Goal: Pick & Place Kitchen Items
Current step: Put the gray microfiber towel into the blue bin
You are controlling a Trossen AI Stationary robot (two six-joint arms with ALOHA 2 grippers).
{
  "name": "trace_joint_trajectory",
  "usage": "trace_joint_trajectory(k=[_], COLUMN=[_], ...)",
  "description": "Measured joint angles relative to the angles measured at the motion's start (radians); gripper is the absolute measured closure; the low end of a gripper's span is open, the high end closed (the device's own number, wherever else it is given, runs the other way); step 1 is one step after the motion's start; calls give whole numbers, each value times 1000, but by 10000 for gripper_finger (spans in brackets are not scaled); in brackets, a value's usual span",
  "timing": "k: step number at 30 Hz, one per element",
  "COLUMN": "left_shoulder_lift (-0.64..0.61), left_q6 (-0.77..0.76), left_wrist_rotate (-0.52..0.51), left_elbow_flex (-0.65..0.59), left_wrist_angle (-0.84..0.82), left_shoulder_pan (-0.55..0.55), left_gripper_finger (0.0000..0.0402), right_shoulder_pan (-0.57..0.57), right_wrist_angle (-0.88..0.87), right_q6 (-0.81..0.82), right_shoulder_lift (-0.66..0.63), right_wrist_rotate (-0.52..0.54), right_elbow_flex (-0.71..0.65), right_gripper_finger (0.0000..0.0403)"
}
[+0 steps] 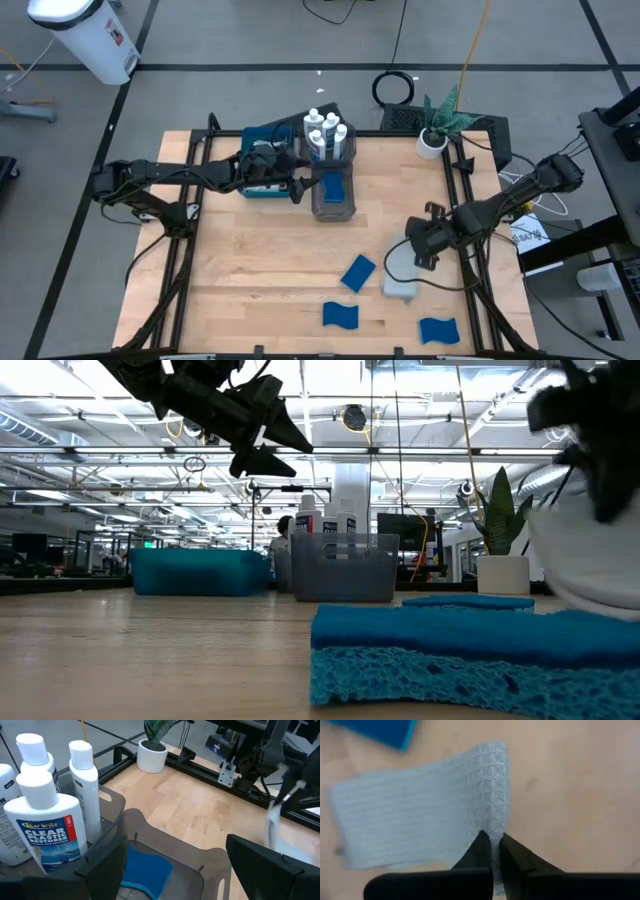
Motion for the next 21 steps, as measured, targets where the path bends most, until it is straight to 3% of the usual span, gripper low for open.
trace_joint_trajectory(k=[5, 10, 21], left_shoulder_lift=[0, 0, 0], left_q6=[-3, 2, 2], left_wrist_rotate=[1, 42, 62], left_elbow_flex=[0, 0, 0], left_wrist_angle=[-1, -1, 13], left_shoulder_pan=[-3, -3, -8], left_gripper_finger=[62, 62, 62], right_shoulder_pan=[-2, -2, -90], right_wrist_angle=[-11, 180, 568], right_q6=[-113, -298, -635], right_shoulder_lift=[-1, -1, 106], right_wrist_rotate=[191, 333, 410], right_elbow_flex=[87, 92, 94], right_gripper_finger=[402, 402, 403])
